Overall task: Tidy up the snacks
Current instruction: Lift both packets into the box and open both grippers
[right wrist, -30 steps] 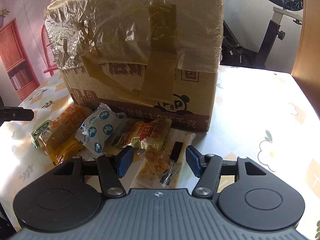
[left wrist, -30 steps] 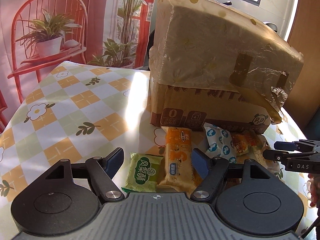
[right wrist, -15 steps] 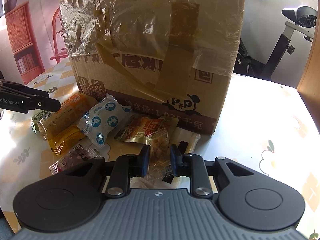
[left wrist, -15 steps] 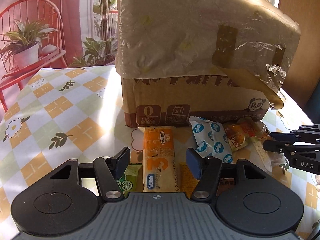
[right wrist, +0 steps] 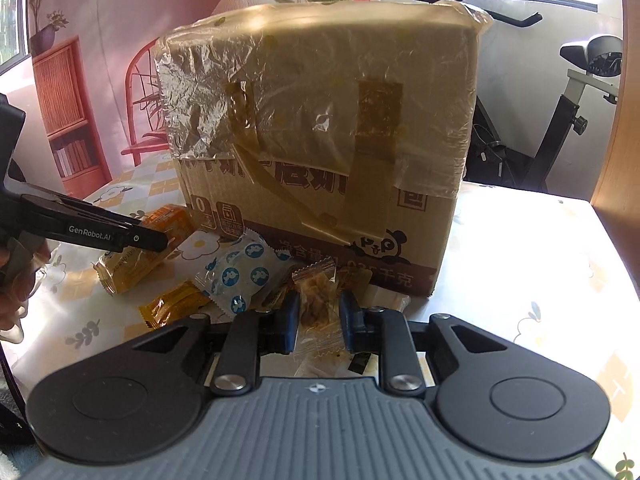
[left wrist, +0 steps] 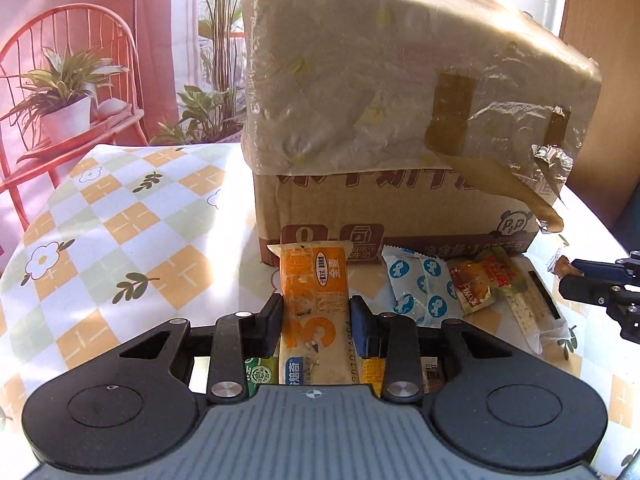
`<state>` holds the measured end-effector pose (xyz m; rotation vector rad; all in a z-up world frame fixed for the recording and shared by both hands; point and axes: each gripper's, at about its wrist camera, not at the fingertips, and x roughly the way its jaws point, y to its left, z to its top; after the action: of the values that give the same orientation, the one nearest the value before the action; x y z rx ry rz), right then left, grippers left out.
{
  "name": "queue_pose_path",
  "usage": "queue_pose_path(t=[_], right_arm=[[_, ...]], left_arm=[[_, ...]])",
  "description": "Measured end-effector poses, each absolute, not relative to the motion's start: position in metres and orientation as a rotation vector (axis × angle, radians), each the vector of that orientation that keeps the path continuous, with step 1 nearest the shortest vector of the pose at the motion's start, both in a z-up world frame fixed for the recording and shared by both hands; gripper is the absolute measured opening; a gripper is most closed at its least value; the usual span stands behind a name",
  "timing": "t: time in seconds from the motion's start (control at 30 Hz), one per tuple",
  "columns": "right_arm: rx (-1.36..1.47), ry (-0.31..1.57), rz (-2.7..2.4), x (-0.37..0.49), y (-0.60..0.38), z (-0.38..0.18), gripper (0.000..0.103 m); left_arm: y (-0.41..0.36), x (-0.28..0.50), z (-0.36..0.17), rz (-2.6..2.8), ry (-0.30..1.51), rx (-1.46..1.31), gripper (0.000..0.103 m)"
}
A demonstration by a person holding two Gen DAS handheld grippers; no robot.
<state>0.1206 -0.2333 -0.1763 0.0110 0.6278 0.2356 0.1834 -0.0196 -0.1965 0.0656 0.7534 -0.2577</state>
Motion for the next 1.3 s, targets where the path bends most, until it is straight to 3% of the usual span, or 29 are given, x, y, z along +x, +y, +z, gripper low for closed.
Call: queue_pose_path(t=[0.4,0.63,1.13,1.17,1.23,1.27,1.3], right_arm=[[-0.019,0.427,0.251,0.121,-0.236,-0.103,0.023],[0.007,0.351,0.249,0.149,-0.246,-0.06,0.023],[0.112,0.458,0.091,0.252,-0.273,-0.06,0.023],[0.111,0.467,0.084,0.254,-0.274,-0.062,0.023],[0.111,0.482,0.063,0.256,-0.275,-0.066,0.025],[0.111,0.486,0.059,0.256,-0.275,-0.067,0.031],[0.112,0.488,0.058,0.255,-0.275,-0.067,0.036]], left_arm=[[-0.013,0.17,-0.102,-0.271,0.493,-0.004,0.037],[-0.04,0.204,-0.056,-0.306,0.408,-0.031,0.037],[-0.113,0.314,-0.059,-0.324,0.48,0.019,0.033],[-0.112,0.316,-0.061,-0.321,0.482,0.023,0.035],[-0.11,0.315,-0.063,-0.321,0.491,0.021,0.052],[-0.107,0.312,-0.062,-0.321,0.489,0.018,0.067],[-0.104,0.309,-0.062,-0.317,0.481,0.02,0.075]])
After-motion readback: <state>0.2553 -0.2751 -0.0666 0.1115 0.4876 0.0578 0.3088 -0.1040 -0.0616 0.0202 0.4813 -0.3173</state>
